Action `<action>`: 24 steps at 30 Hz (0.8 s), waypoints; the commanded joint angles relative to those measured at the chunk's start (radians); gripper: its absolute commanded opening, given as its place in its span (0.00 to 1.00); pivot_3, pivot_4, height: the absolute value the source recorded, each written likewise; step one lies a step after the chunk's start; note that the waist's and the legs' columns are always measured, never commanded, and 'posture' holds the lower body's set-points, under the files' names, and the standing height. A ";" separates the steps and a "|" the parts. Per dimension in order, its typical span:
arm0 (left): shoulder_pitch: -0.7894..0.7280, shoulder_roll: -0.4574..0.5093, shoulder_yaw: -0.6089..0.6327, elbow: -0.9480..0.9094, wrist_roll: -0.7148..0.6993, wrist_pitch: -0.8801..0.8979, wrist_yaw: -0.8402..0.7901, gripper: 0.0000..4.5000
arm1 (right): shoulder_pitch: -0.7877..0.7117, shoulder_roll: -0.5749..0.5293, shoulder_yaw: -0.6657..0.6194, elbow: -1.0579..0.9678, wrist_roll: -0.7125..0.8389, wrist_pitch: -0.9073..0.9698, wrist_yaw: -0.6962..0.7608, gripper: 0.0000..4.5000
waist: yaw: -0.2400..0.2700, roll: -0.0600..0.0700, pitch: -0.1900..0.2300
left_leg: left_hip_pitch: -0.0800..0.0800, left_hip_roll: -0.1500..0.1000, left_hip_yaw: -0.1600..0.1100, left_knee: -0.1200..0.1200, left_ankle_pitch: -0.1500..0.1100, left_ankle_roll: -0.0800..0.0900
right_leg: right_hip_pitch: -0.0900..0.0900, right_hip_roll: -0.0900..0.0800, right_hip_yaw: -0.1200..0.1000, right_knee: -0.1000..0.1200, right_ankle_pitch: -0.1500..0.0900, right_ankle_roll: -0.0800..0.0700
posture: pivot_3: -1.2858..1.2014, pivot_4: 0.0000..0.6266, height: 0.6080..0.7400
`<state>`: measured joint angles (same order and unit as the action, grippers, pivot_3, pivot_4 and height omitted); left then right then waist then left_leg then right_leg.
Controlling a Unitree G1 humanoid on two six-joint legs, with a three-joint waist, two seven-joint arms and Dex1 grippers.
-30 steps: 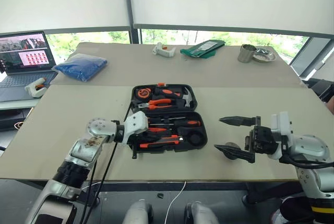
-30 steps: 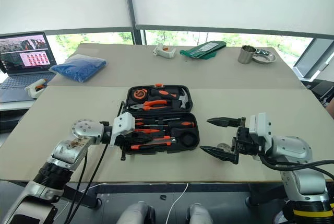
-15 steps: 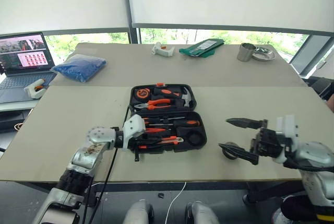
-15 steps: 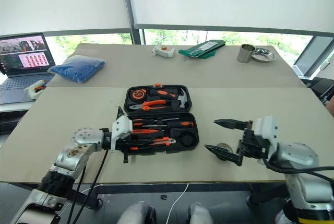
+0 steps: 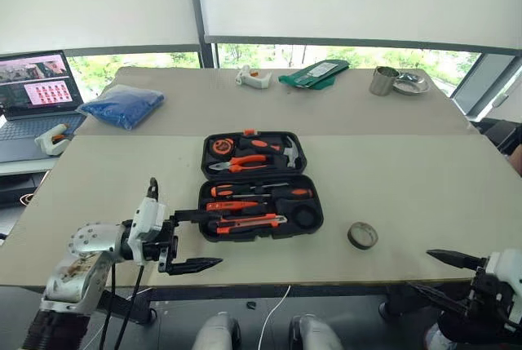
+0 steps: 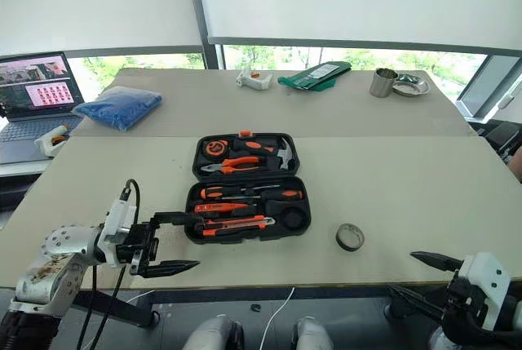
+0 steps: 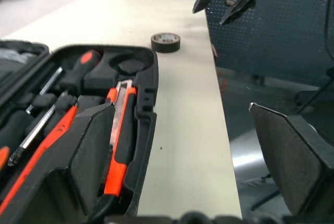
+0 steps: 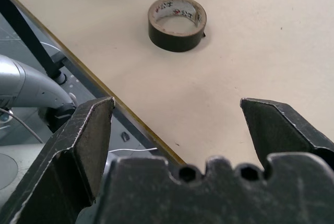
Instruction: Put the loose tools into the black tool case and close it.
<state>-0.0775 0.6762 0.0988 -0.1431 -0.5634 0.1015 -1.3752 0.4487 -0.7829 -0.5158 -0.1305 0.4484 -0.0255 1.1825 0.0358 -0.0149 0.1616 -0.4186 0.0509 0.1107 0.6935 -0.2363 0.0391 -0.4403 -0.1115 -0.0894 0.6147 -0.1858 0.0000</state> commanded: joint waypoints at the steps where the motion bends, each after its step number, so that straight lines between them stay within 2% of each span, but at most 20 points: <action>1: -0.006 -0.015 0.017 -0.041 -0.048 0.017 0.028 0.99 | -0.065 -0.084 0.052 -0.147 0.020 0.159 -0.049 1.00 | -0.005 0.003 0.000 | 0.000 0.000 0.001 0.000 0.000 0.000 | 0.000 -0.001 0.000 -0.001 0.000 0.000 | 0.52 0.24 1.00; 6: -0.021 -0.015 -0.012 -0.060 -0.060 0.066 0.034 0.99 | -0.280 -0.194 0.254 -0.215 -0.016 0.428 -0.124 1.00 | -0.017 0.001 0.001 | 0.001 0.000 0.001 0.000 0.000 0.000 | 0.000 -0.001 0.000 -0.003 0.000 0.000 | 0.52 0.24 1.00; 12: -0.028 -0.022 -0.023 -0.075 -0.047 0.059 0.057 0.99 | -0.440 -0.239 0.426 -0.195 -0.106 0.526 -0.146 1.00 | -0.005 0.001 0.001 | 0.002 -0.001 0.001 0.000 0.000 0.000 | -0.002 -0.001 -0.001 -0.003 0.000 0.000 | 0.52 0.24 1.00; 16: -0.018 -0.021 -0.022 -0.093 -0.048 0.057 0.073 1.00 | -0.495 -0.230 0.495 -0.158 -0.166 0.490 -0.150 0.78 | -0.005 0.001 0.001 | -0.004 -0.002 0.001 0.000 0.002 0.011 | -0.003 0.000 0.000 -0.002 0.001 0.001 | 0.52 0.24 1.00; 18: -0.017 -0.020 -0.021 -0.095 -0.049 0.057 0.076 1.00 | -0.514 -0.226 0.515 -0.152 -0.177 0.484 -0.141 0.61 | -0.003 0.001 0.001 | -0.006 -0.002 0.001 0.000 -0.002 0.011 | -0.004 0.001 0.000 -0.002 0.002 0.008 | 0.52 0.24 1.00; 24: -0.032 -0.023 -0.022 -0.092 -0.047 0.050 0.082 1.00 | -0.550 -0.230 0.544 -0.156 -0.197 0.466 -0.115 0.17 | 0.002 0.001 0.001 | -0.006 -0.003 0.002 0.000 -0.006 0.012 | -0.003 0.002 0.000 -0.004 -0.002 0.012 | 0.52 0.24 1.00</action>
<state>-0.0985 0.6538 0.0682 -0.2059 -0.6040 0.1630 -1.2978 -0.0842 -1.0078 0.0418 -0.2704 0.2537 0.4618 1.0598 0.0374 -0.0141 0.1625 -0.4245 0.0482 0.1125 0.6942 -0.2425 0.0520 -0.4434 -0.1099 -0.0899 0.6110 -0.1878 0.0123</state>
